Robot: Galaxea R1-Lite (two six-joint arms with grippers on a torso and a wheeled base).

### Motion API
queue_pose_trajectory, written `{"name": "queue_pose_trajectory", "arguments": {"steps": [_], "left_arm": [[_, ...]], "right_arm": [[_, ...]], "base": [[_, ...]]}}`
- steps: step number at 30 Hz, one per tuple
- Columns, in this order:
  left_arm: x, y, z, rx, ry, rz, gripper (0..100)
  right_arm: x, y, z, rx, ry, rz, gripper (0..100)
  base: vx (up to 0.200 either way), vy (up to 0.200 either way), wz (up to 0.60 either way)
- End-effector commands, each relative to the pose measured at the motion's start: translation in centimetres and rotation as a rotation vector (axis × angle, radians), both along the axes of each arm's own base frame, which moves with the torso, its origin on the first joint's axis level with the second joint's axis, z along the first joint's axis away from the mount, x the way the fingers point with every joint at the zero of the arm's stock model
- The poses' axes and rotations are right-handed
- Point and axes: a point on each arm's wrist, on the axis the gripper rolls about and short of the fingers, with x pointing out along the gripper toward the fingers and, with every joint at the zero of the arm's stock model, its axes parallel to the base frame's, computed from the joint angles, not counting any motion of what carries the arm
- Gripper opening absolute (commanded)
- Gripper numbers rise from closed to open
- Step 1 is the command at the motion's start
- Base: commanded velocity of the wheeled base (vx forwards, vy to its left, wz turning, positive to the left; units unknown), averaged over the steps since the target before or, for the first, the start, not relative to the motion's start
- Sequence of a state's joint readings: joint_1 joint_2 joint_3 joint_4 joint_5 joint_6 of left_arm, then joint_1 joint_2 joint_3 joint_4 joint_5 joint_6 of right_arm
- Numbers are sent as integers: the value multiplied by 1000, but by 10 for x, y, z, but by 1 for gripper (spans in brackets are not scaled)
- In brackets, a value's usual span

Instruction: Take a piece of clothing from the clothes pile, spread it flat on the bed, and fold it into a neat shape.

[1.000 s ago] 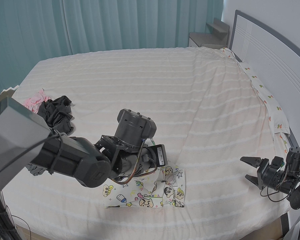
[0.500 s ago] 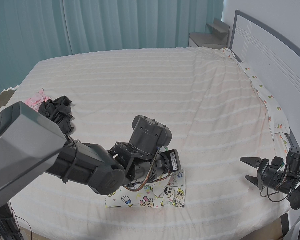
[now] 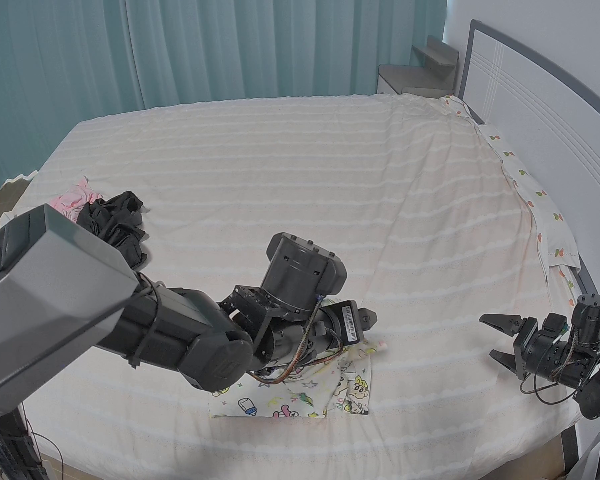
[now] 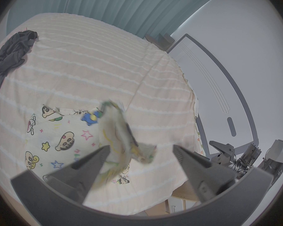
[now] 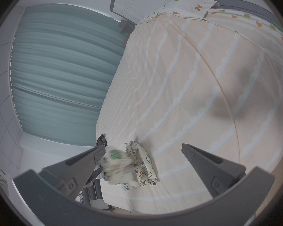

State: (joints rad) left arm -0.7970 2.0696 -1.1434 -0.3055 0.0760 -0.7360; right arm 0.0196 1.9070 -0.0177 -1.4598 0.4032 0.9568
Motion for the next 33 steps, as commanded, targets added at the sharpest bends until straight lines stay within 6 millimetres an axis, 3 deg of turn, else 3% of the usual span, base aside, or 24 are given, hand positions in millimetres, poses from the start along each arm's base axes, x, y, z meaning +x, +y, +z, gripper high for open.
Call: {"name": "queue_pose_trajectory", "arguments": {"steps": [1, 9, 12, 16, 17, 18, 21, 22, 23, 24, 26, 30, 33], "left_arm": [[1, -1, -1, 3, -2, 5, 100], [12, 7, 7, -22, -55, 57, 100], [14, 27, 18, -34, -60, 99, 100], [-10, 71, 28, -41, -28, 109, 100], [-11, 73, 28, -41, -24, 111, 100], [-19, 94, 31, -49, -12, 126, 100], [-42, 148, 34, -89, 17, 176, 100], [-42, 148, 34, -89, 17, 176, 100], [-58, 176, 28, -105, 22, 221, 100], [-58, 176, 28, -105, 22, 221, 100], [-71, 206, 22, -134, -3, 297, 100], [-87, 231, 16, -198, -35, 322, 100], [-96, 237, 11, -229, -30, 312, 100]], "right_arm": [[-4, 0, -2, 0, 17, 0, 100], [-4, 0, -2, 0, 17, 0, 100], [-4, 1, -2, -1, 18, 2, 100], [-5, 3, 0, -20, 2, 17, 100], [-5, 3, 0, -22, 0, 18, 100], [-5, 6, 1, -32, -10, 29, 100], [-3, 25, 0, -72, -25, 67, 100], [-3, 25, 0, -72, -25, 67, 100], [3, 43, -2, -117, -42, 71, 100], [3, 43, -2, -117, -42, 71, 100], [8, 72, -4, -182, -60, 98, 100], [13, 105, -4, -221, -25, 182, 100], [20, 119, 3, -294, -2, 209, 100]], "base": [[0, 0, 0], [0, 0, 0], [0, 0, 0], [0, 0, 0], [0, 0, 0], [0, 0, 0], [0, 0, 0], [0, 0, 0], [0, 0, 0], [0, 0, 0], [0, 0, 0], [0, 0, 0], [0, 0, 0]]}}
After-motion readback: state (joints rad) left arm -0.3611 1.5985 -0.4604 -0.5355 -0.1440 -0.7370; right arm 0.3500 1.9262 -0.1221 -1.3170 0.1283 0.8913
